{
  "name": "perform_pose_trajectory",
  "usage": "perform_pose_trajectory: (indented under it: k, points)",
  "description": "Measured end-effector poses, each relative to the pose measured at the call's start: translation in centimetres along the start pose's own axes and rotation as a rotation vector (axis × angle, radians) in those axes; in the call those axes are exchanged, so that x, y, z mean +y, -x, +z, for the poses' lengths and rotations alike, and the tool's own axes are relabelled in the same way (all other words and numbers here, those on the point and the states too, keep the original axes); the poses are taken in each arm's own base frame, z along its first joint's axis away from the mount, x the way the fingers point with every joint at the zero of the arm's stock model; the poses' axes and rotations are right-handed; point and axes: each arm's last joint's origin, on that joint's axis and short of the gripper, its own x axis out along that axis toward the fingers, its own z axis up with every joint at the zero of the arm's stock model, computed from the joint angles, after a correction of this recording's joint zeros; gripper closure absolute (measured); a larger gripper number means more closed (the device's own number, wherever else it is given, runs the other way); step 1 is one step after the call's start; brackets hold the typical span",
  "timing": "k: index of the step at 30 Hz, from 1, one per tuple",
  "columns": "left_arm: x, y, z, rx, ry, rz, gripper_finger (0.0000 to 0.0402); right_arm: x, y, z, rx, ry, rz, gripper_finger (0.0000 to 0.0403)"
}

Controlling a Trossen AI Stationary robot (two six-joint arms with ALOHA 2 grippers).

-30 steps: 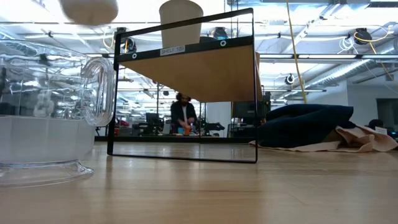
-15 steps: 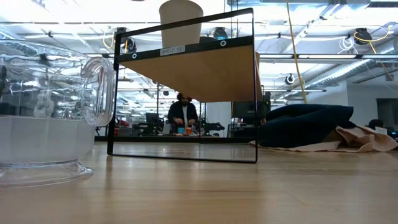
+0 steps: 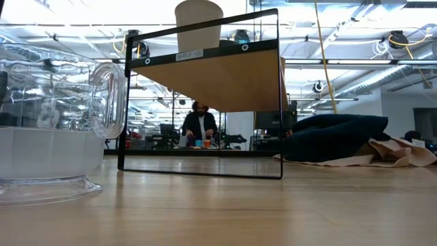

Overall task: Stack small to large cups/mugs on shelf
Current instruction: Put the white mug on the shelf

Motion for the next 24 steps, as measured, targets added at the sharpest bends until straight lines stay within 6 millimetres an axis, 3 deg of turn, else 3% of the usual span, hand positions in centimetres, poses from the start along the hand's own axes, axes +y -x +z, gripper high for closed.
perform_pose_trajectory:
  k: [4,16,24]
  points:
    - [1.4,-1.5,0.3,-0.033,-0.020,-0.009,0.0401,0.0,0.7,0.1,-0.014,-0.011,0.013,0.0124]
    - [3.1,-3.1,2.0,-0.247,-0.138,-0.034,0.0401,0.0,2.0,0.1,-0.023,-0.065,0.011,0.0124]
    - [2.7,-5.2,2.0,-0.179,-0.156,-0.072,0.0401,0.0,2.1,0.2,-0.024,-0.083,0.013,0.0124]
